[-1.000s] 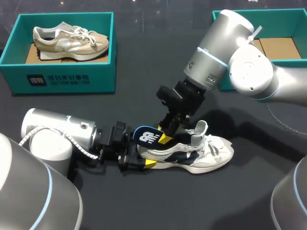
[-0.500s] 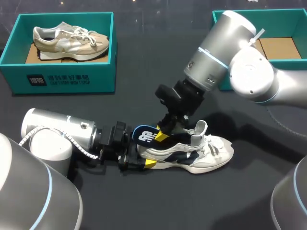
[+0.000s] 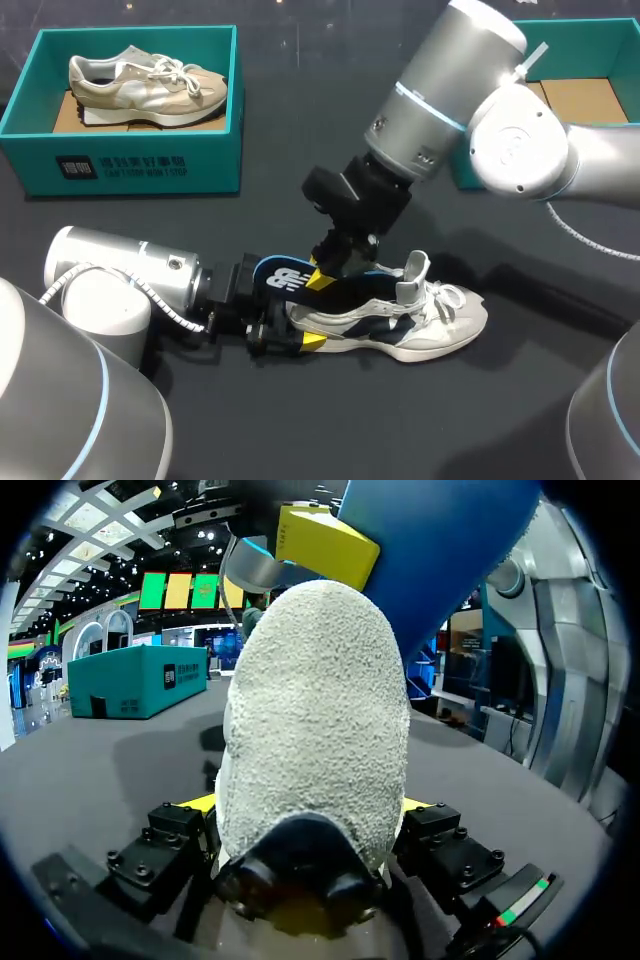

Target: Take the shoe out of the shoebox, open the shoe tongue, remove and reinsert the insole, then place the shoe into the shoebox

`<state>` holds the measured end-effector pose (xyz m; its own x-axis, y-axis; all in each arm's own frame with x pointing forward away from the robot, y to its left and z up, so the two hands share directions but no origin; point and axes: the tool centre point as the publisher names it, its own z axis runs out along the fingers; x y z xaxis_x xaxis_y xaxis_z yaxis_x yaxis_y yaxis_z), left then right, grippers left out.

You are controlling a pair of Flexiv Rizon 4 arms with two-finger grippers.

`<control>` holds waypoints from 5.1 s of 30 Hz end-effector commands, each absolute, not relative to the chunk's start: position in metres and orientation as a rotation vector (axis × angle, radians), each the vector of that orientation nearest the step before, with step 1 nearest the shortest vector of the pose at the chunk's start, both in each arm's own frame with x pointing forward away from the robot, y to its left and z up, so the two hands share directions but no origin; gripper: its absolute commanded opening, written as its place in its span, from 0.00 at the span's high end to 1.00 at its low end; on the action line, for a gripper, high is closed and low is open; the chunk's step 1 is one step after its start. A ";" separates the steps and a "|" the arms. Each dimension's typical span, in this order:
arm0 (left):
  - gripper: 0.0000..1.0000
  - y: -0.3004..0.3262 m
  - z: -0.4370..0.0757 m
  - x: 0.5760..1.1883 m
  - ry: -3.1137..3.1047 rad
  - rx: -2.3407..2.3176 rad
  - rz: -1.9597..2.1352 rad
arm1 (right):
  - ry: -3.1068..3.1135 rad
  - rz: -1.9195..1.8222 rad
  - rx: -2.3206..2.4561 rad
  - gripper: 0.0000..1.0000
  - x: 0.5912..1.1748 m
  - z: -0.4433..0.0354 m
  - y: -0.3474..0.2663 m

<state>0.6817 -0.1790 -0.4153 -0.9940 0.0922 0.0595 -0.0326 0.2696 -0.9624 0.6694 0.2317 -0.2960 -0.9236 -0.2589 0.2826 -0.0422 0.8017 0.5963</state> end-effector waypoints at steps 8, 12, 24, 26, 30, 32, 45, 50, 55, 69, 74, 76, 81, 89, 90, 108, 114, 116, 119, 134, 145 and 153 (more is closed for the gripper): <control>1.00 -0.177 -0.417 0.680 -2.421 -0.056 1.837 | -2.622 -0.934 0.257 1.00 0.668 -0.291 0.235; 1.00 -0.177 -0.417 0.680 -2.421 -0.056 1.837 | -2.628 -1.040 0.311 1.00 0.667 -0.261 0.233; 1.00 -0.177 -0.417 0.680 -2.421 -0.056 1.837 | -2.576 -1.315 0.329 1.00 0.660 -0.189 0.220; 1.00 -0.177 -0.417 0.680 -2.421 -0.056 1.837 | -2.576 -1.315 0.329 1.00 0.660 -0.189 0.220; 1.00 -0.177 -0.417 0.680 -2.421 -0.056 1.837 | -2.576 -1.315 0.329 1.00 0.660 -0.189 0.220; 1.00 -0.177 -0.417 0.680 -2.421 -0.056 1.837 | -2.576 -1.315 0.329 1.00 0.660 -0.189 0.220; 1.00 -0.177 -0.417 0.680 -2.421 -0.056 1.837 | -2.466 -1.558 0.371 1.00 0.652 -0.089 0.196; 1.00 -0.177 -0.417 0.680 -2.421 -0.056 1.837 | -2.466 -1.558 0.371 1.00 0.652 -0.089 0.196; 1.00 -0.177 -0.417 0.680 -2.421 -0.056 1.837 | -2.466 -1.558 0.371 1.00 0.652 -0.089 0.196; 1.00 -0.177 -0.417 0.680 -2.421 -0.056 1.837 | -2.373 -1.681 0.031 1.00 0.598 -0.092 0.167; 1.00 -0.177 -0.417 0.680 -2.421 -0.056 1.837 | -2.373 -1.681 0.031 1.00 0.598 -0.092 0.167; 1.00 -0.177 -0.417 0.680 -2.421 -0.056 1.837 | -2.373 -1.681 0.031 1.00 0.598 -0.092 0.167; 1.00 -0.177 -0.417 0.680 -2.421 -0.056 1.837 | -2.373 -1.681 0.031 1.00 0.598 -0.092 0.167; 1.00 -0.177 -0.417 0.680 -2.421 -0.056 1.837 | -2.306 -1.799 -0.129 1.00 0.577 -0.097 0.141; 1.00 -0.177 -0.417 0.680 -2.421 -0.056 1.837 | -2.299 -1.811 -0.148 1.00 0.574 -0.097 0.138; 1.00 -0.177 -0.417 0.680 -2.421 -0.056 1.837 | -2.237 -1.906 -0.330 1.00 0.557 -0.100 0.112; 1.00 -0.177 -0.417 0.680 -2.421 -0.056 1.837 | -2.225 -1.908 -0.355 1.00 0.554 -0.100 0.109; 1.00 -0.177 -0.417 0.680 -2.421 -0.056 1.837 | -2.210 -1.907 -0.384 1.00 0.551 -0.100 0.105; 1.00 -0.177 -0.417 0.680 -2.421 -0.056 1.837 | -2.189 -1.895 -0.424 1.00 0.548 -0.099 0.102; 1.00 -0.177 -0.417 0.680 -2.421 -0.056 1.837 | -2.177 -1.828 -0.412 1.00 0.561 -0.098 0.102; 1.00 -0.177 -0.417 0.680 -2.421 -0.056 1.837 | -2.120 -1.869 -0.395 1.00 0.564 -0.102 0.105; 0.98 -0.177 -0.417 0.680 -2.421 -0.056 1.837 | -2.097 -1.876 -0.387 1.00 0.565 -0.104 0.107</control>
<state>0.6818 -0.1790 -0.4155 -0.9940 0.0922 0.0596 -0.0327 0.2698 -0.9624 0.5659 0.1061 -0.1027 -0.9185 -0.0015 0.3954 0.3927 0.1115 0.9129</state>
